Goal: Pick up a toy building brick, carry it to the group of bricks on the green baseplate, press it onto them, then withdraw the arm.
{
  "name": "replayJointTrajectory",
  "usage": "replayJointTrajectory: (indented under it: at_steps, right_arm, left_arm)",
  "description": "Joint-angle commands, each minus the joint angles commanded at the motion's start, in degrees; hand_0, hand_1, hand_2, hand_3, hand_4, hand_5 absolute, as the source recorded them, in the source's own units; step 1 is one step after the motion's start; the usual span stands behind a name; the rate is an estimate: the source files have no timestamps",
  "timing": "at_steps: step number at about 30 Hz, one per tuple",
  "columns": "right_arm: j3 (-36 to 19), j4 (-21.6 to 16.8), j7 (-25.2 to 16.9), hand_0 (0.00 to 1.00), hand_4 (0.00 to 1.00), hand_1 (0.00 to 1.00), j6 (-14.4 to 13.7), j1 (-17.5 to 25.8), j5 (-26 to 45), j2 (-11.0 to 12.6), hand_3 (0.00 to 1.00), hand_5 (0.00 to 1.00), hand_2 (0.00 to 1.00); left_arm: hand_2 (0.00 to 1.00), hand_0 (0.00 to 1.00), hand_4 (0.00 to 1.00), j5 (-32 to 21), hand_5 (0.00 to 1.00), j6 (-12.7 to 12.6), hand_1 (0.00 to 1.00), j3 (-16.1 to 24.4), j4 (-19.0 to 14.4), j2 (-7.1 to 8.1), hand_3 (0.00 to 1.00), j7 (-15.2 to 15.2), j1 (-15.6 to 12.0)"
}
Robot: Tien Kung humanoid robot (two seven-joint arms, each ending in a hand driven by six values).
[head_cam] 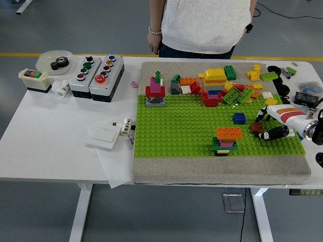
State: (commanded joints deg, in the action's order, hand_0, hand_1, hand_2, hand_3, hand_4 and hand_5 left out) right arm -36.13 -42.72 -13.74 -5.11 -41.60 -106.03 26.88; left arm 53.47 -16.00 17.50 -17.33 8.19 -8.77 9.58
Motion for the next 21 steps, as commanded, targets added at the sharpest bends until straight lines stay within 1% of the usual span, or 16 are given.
replayJointTrajectory:
  at_steps: [3,4,9,10,15,16,21]
  right_arm:
    - [-0.1,0.0,0.0,0.541,0.859,0.581,-0.1,0.0,-0.1,0.0,0.584,0.413,0.651]
    - [-0.1,0.1,0.0,0.523,0.857,0.572,-0.3,0.0,-0.1,0.0,0.576,0.43,0.632]
    - [0.0,0.2,-0.1,0.523,0.857,0.572,-0.9,0.1,0.0,0.0,0.576,0.43,0.632]
    - [0.1,0.2,-0.1,0.474,0.844,0.531,-1.1,0.1,0.0,0.0,0.553,0.486,0.593]
    - [0.3,0.3,0.0,0.474,0.844,0.531,-0.8,0.2,0.2,-0.1,0.553,0.486,0.593]
    - [0.3,0.3,0.1,0.439,0.844,0.52,-0.8,0.2,0.2,-0.1,0.549,0.506,0.585]
    - [0.5,0.4,0.0,0.439,0.844,0.52,-0.9,0.3,0.1,-0.1,0.549,0.506,0.585]
  left_arm:
    - [0.737,0.671,0.746,0.0,0.637,-0.1,0.608,0.0,0.0,0.0,0.648,0.0,0.1]
    - [0.736,0.676,0.746,0.0,0.637,-0.2,0.606,-0.1,0.0,0.0,0.648,0.1,0.2]
    - [0.736,0.676,0.746,0.1,0.637,-0.2,0.606,0.0,0.0,-0.02,0.648,0.1,0.3]
    - [0.738,0.68,0.746,0.1,0.637,-0.2,0.607,0.0,0.0,-0.03,0.648,0.1,0.3]
    - [0.738,0.68,0.746,0.2,0.637,-0.1,0.607,0.0,0.0,-0.04,0.648,0.0,0.3]
    - [0.738,0.68,0.745,0.2,0.635,-0.1,0.607,0.0,0.0,-0.04,0.648,0.0,0.3]
    - [0.738,0.68,0.745,0.2,0.635,-0.1,0.607,0.1,0.0,-0.03,0.648,0.0,0.3]
